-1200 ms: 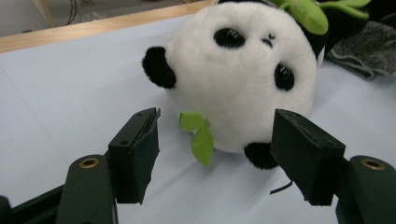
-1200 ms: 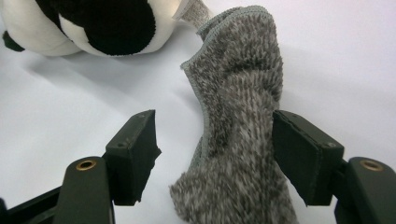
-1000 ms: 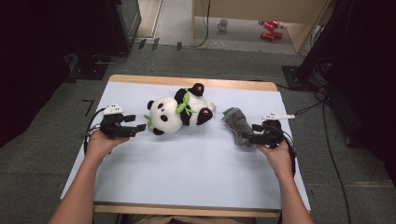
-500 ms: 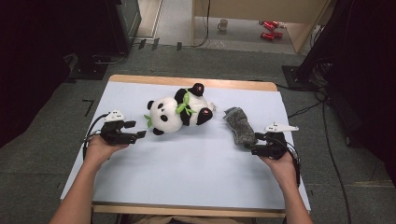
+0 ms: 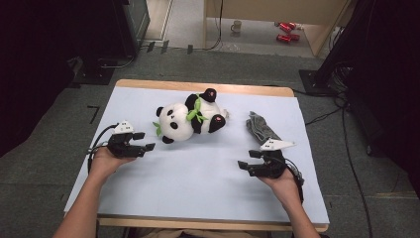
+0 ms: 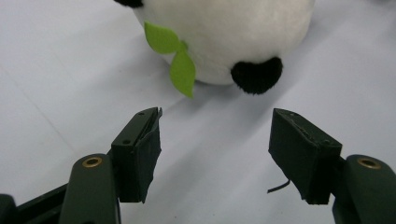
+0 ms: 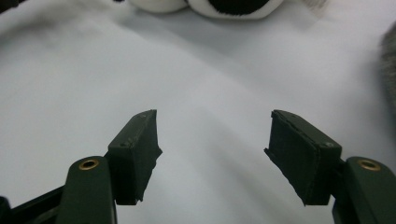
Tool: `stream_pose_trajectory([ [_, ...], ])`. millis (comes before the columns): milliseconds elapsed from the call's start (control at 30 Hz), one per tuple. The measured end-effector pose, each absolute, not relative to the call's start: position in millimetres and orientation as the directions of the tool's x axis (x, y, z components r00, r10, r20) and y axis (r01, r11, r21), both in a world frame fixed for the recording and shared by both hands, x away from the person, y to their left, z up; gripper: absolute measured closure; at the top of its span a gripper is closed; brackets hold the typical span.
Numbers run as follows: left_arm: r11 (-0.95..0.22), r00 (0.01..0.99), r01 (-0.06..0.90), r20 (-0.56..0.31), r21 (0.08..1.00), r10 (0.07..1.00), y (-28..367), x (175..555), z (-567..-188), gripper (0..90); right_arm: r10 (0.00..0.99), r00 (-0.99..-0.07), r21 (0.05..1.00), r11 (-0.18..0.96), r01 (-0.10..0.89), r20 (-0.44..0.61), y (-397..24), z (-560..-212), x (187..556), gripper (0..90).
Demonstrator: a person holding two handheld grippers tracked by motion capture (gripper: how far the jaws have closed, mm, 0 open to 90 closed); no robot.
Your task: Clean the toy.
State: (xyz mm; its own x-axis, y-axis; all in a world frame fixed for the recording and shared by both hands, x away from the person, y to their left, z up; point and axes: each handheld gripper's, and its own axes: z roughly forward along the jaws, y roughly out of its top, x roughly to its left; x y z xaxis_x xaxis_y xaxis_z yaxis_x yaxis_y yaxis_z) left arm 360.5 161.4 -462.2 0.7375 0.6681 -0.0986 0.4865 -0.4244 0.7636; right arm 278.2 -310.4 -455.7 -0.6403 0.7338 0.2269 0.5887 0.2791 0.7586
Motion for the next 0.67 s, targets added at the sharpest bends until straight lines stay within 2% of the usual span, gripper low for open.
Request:
stream_pose_trajectory([
  [300, -0.473, 0.736, 0.532, -0.106, 0.703, 0.669, 156.8, 364.0, -473.0, 34.6, 0.719, -0.660, 0.701, 0.357, 0.617, 0.215, -297.4, -478.3, 290.6, 33.1],
  [667, -0.453, 0.718, 0.542, -0.110, 0.708, 0.687, 162.2, 364.7, -474.8, 33.8, 0.721, -0.664, 0.690, 0.380, 0.616, 0.197, -294.8, -481.8, 293.2, 33.4],
])
